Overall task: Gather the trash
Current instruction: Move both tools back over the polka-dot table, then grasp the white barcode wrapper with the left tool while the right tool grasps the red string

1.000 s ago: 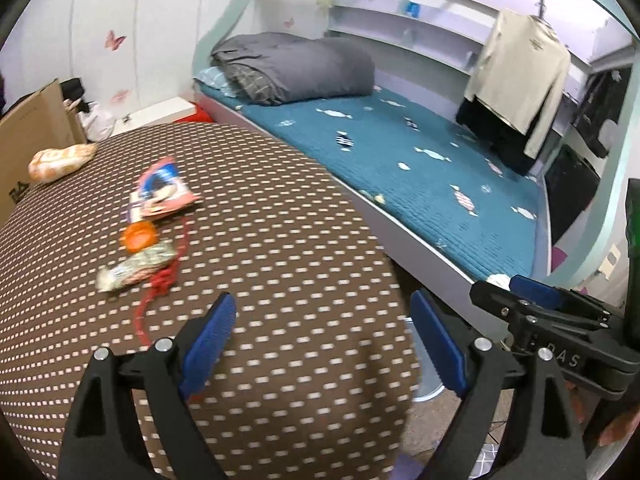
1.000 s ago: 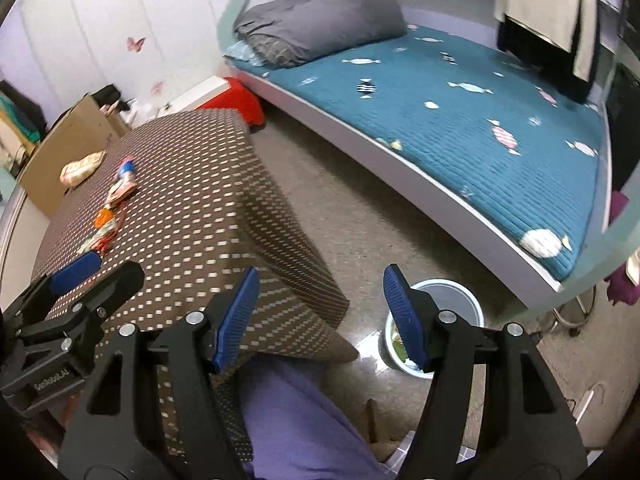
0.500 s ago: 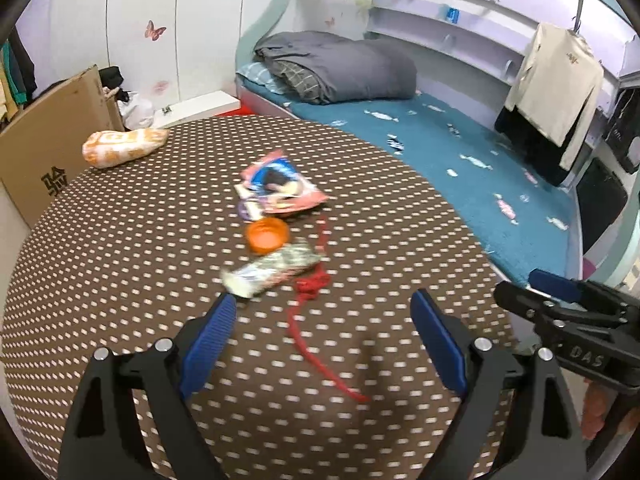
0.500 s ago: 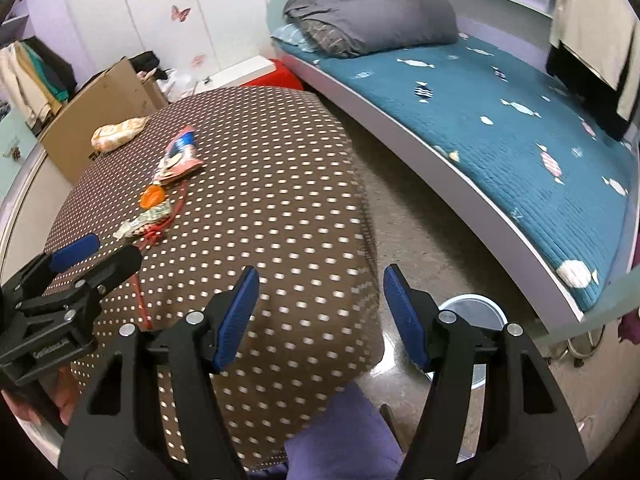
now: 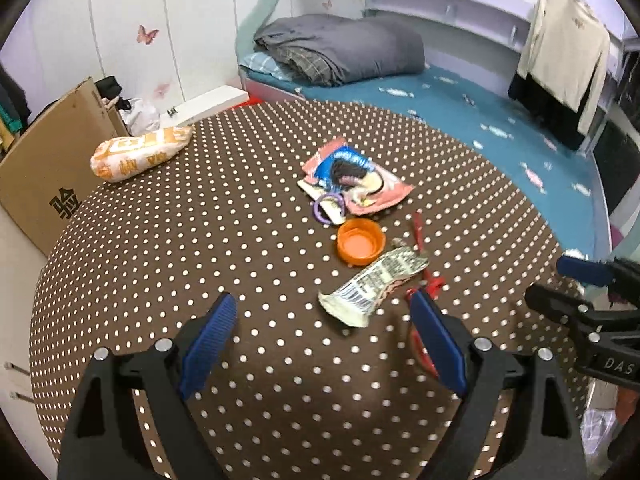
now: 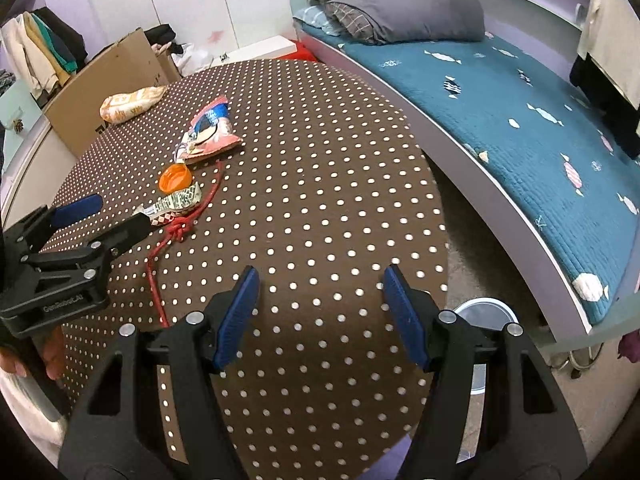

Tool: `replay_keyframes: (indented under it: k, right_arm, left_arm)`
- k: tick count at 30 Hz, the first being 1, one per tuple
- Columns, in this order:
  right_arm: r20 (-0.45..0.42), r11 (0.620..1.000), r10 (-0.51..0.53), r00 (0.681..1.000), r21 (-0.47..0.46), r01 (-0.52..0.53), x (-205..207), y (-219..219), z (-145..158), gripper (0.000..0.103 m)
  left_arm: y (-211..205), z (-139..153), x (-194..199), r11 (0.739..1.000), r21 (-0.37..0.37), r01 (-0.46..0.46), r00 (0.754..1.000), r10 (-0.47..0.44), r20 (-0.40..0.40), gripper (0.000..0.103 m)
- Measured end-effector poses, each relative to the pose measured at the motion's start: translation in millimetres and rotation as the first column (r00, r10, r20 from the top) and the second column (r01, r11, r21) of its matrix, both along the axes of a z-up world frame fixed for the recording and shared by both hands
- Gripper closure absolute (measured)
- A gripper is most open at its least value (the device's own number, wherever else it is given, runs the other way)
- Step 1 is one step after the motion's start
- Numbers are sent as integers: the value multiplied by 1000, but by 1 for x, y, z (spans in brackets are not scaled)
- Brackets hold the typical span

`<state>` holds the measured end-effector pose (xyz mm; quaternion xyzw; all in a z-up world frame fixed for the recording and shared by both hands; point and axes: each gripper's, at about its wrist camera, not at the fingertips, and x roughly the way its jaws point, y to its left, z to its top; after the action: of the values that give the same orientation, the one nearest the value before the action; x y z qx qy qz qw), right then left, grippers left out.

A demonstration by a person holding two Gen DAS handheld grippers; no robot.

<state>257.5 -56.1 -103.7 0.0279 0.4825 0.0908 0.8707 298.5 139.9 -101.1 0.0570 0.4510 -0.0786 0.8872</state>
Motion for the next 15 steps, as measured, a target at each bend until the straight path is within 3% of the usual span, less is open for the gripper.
replay_keyframes:
  k: [3, 5, 7, 9, 11, 13, 15]
  right_arm:
    - [2, 1000, -1, 1000, -11, 1, 4, 4, -2, 39]
    - [1, 1000, 1, 1000, -11, -1, 6, 6, -2, 39]
    - [1, 1000, 4, 1000, -11, -4, 8, 8, -1, 39]
    - [2, 1000, 4, 1000, -13, -4, 9, 8, -1, 39]
    - [2, 1000, 5, 1000, -14, -5, 9, 9, 0, 39]
    - [3, 1000, 10, 1000, -14, -10, 9, 11, 1, 39]
    - [8, 1000, 24, 1000, -11, -24, 7, 15, 3, 39]
  left_arm:
    - [-6, -5, 7, 999, 30, 43, 999, -42, -8, 17]
    - [-12, -9, 10, 996, 50, 71, 997, -71, -8, 30]
    - [-15, -11, 14, 995, 37, 92, 996, -92, -7, 35]
    - [-17, -11, 16, 993, 13, 120, 993, -120, -1, 45]
    - [-18, -10, 15, 990, -10, 141, 990, -141, 10, 67]
    - [-19, -10, 10, 987, -8, 159, 987, -159, 22, 82]
    - [-16, -10, 6, 990, -21, 137, 990, -136, 18, 85]
